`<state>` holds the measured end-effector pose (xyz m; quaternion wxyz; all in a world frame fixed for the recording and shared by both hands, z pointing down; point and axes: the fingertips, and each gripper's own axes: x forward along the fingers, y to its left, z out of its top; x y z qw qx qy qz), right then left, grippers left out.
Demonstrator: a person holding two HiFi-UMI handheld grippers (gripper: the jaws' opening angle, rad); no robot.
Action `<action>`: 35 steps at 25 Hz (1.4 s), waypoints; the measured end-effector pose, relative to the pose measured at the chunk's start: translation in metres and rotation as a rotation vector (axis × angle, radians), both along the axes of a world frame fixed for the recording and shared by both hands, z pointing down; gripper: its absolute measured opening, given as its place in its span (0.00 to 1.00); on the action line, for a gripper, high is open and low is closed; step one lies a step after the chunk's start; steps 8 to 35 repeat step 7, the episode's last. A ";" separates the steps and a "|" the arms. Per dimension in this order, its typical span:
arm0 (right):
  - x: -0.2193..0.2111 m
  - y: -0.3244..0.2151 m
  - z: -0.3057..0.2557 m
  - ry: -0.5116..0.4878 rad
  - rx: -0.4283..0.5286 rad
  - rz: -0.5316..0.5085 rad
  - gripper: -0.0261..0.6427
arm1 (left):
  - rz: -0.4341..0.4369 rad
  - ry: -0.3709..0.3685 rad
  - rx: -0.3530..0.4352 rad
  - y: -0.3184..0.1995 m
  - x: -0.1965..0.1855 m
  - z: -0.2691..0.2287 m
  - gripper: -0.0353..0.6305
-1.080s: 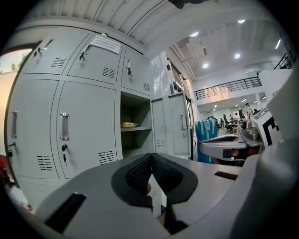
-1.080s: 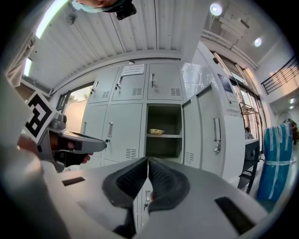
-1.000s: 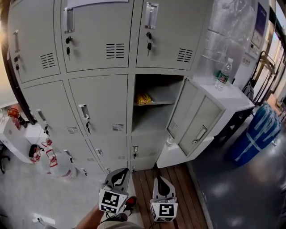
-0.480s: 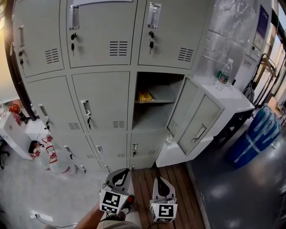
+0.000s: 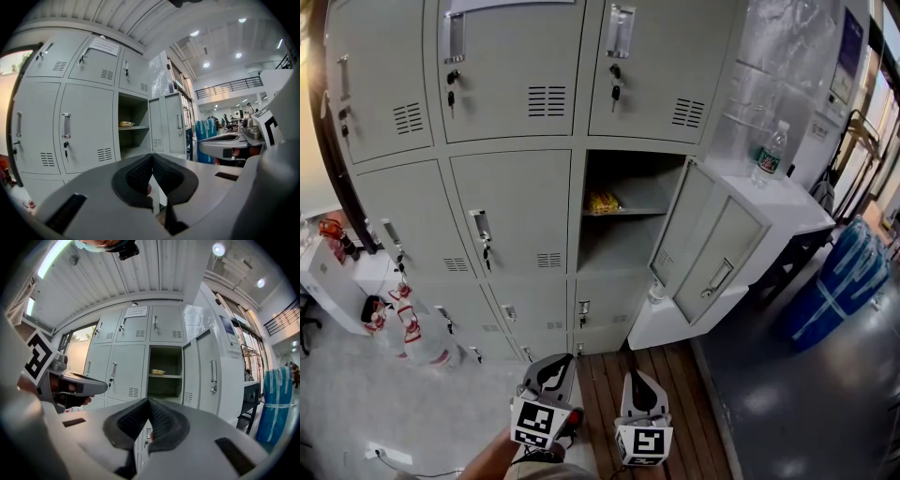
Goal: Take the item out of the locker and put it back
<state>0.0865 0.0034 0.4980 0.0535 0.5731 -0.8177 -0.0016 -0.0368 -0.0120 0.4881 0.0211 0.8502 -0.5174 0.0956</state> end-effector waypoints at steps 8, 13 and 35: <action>-0.002 0.002 -0.001 0.003 0.002 -0.005 0.06 | 0.001 -0.001 -0.002 0.003 -0.001 0.001 0.09; -0.002 0.002 -0.001 0.003 0.002 -0.005 0.06 | 0.001 -0.001 -0.002 0.003 -0.001 0.001 0.09; -0.002 0.002 -0.001 0.003 0.002 -0.005 0.06 | 0.001 -0.001 -0.002 0.003 -0.001 0.001 0.09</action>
